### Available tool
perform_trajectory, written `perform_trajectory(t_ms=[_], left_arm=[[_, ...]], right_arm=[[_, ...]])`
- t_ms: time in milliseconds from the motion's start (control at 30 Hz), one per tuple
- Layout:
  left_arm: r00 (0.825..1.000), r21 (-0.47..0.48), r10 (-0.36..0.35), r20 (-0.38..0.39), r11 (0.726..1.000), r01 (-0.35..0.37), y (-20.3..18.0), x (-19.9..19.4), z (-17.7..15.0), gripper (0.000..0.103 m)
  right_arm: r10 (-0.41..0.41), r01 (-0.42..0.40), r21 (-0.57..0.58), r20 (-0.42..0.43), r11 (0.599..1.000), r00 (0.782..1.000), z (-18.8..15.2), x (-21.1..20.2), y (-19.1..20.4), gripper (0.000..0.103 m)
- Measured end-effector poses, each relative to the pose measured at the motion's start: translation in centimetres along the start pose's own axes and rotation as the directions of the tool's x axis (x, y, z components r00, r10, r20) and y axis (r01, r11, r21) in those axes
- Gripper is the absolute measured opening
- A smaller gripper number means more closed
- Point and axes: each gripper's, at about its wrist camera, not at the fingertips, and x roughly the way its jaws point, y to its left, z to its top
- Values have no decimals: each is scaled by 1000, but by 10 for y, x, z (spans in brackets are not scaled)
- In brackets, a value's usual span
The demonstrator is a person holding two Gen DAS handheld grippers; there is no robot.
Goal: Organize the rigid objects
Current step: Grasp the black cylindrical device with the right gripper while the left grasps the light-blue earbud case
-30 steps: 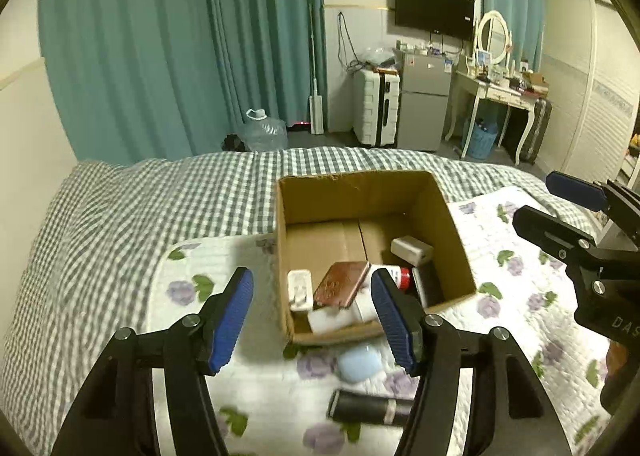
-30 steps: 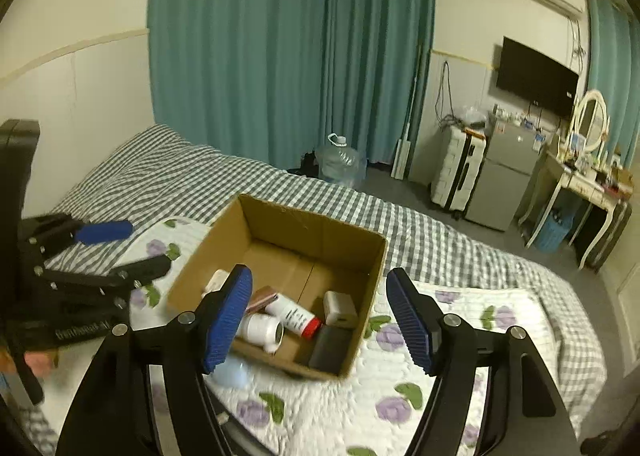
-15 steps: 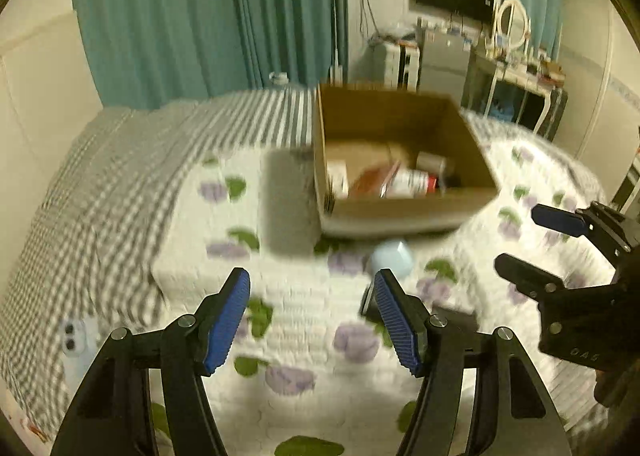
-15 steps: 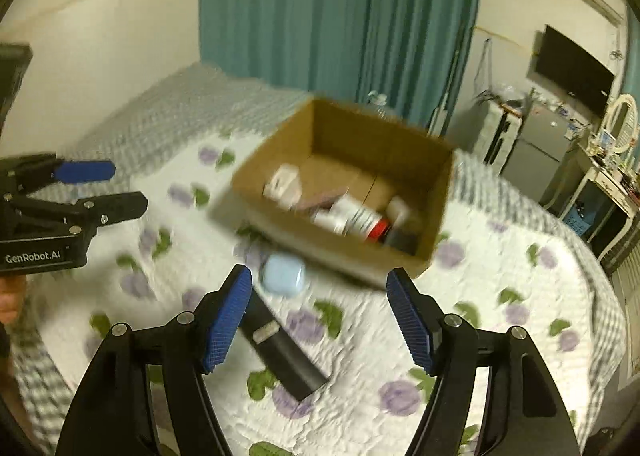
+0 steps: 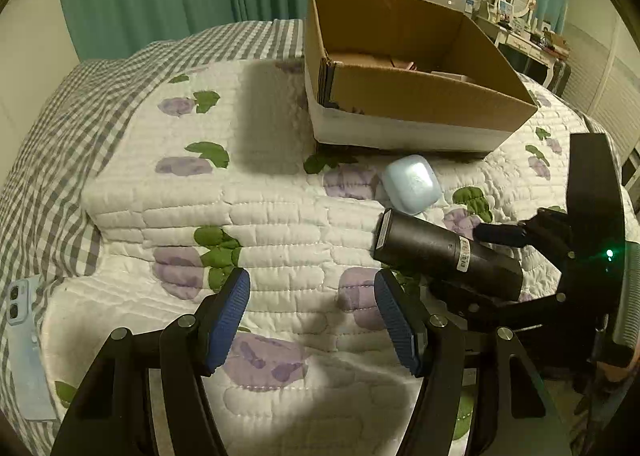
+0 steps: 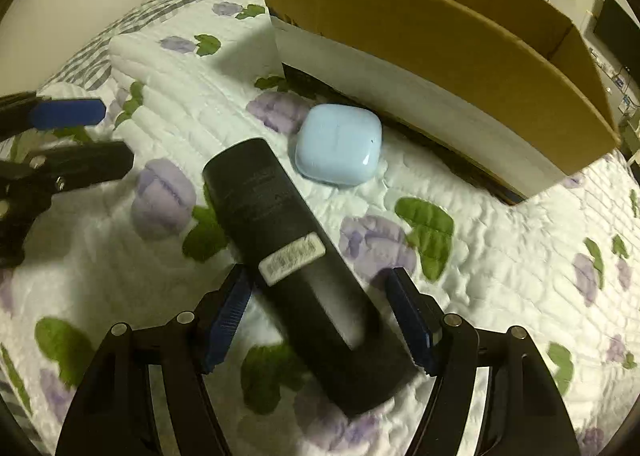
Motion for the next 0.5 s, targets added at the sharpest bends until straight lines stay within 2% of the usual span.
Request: perform_trajectory(t_ms=[67, 100, 167, 233, 300, 500], left_arm=[[1000, -6, -2, -5, 1000, 2, -1, 2, 1, 67], [1000, -9, -2, -8, 1000, 2, -1, 3, 0, 67], [1000, -8, 6, -10, 1000, -6, -2, 2, 0, 67], [1000, -3, 18, -9, 1000, -18, -4, -1, 1, 67], [1000, -10, 16, -3, 1000, -16, -6, -6, 3, 67], [1000, -16, -20, 5, 1000, 20, -26, -11, 16, 67]], right_arm=[[10, -10, 5, 8, 1000, 1000, 3, 3, -1, 68], [17, -17, 11, 11, 1000, 1000, 5, 4, -1, 58], [8, -8, 8, 13, 1000, 1000, 6, 1, 2, 55], [8, -8, 8, 27, 1000, 1000, 5, -3, 4, 46], [1, -2, 39, 44, 999, 999, 3, -14, 0, 42], [-56, 39, 157, 102, 987, 993, -11, -53, -29, 38]])
